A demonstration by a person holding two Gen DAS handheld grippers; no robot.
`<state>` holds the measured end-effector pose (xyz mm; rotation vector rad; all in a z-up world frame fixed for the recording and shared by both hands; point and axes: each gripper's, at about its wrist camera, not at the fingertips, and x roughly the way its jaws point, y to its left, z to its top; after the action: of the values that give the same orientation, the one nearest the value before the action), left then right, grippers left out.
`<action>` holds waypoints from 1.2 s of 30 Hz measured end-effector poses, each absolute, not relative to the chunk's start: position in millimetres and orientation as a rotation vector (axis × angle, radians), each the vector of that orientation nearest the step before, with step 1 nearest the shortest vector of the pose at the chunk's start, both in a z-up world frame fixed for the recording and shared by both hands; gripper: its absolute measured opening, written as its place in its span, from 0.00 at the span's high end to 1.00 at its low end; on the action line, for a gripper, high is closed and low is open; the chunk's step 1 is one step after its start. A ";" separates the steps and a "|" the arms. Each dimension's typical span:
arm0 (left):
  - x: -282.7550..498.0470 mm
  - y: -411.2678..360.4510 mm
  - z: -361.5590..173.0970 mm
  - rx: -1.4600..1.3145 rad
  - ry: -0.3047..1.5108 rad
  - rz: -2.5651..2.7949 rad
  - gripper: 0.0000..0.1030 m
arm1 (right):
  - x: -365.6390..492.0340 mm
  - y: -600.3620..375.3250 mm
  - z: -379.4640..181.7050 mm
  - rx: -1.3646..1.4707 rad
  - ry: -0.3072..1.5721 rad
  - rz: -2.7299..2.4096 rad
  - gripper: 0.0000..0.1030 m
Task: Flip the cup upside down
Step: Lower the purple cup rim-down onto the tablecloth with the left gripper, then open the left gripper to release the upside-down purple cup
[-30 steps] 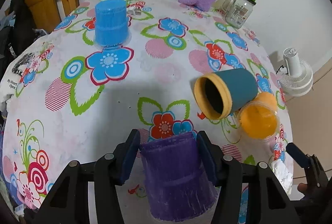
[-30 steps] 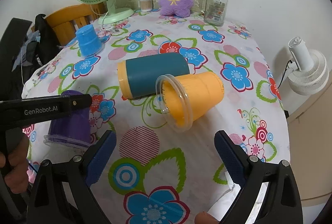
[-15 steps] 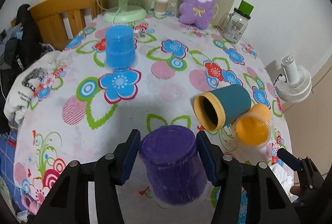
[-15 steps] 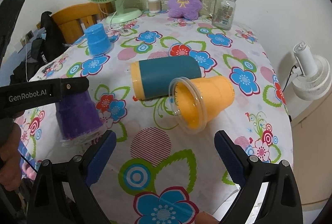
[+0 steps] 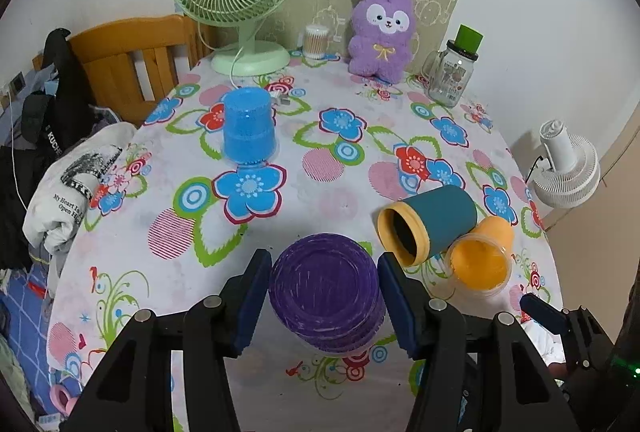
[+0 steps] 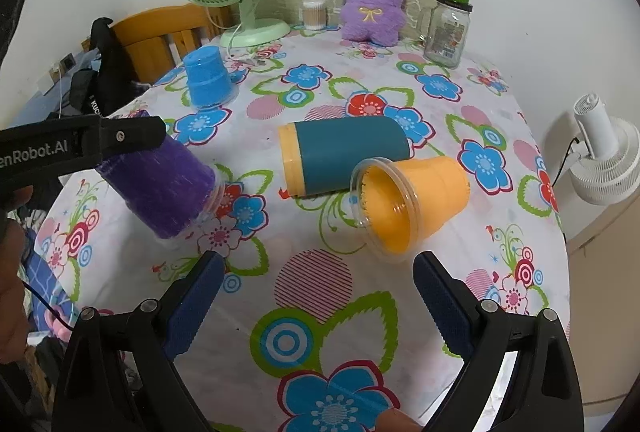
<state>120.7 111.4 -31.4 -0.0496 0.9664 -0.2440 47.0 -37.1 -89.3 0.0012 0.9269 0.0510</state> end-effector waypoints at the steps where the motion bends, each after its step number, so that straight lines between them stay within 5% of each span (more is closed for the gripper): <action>1: 119.7 111.6 -30.5 -0.046 0.962 -0.243 0.45 | 47.0 -36.5 -89.4 0.001 0.927 0.053 0.06; 13: 123.4 101.0 -60.2 0.017 1.026 -0.219 0.44 | 47.0 -36.8 -100.4 0.008 0.955 0.049 0.06; 17: 121.8 94.9 -65.8 0.046 1.035 -0.210 0.24 | 47.0 -39.3 -102.2 0.013 0.960 0.040 0.06; 20: 121.1 94.6 -64.3 0.043 1.030 -0.214 0.20 | 47.2 -40.0 -102.5 0.013 0.959 0.040 0.06; 36: 117.8 107.0 -50.2 0.010 1.004 -0.214 0.16 | 47.6 -33.7 -87.1 0.000 0.924 0.040 0.06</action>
<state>117.8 107.0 -50.2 0.0104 1.0038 -0.2135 47.6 -33.7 -87.1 0.0001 0.9242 0.0395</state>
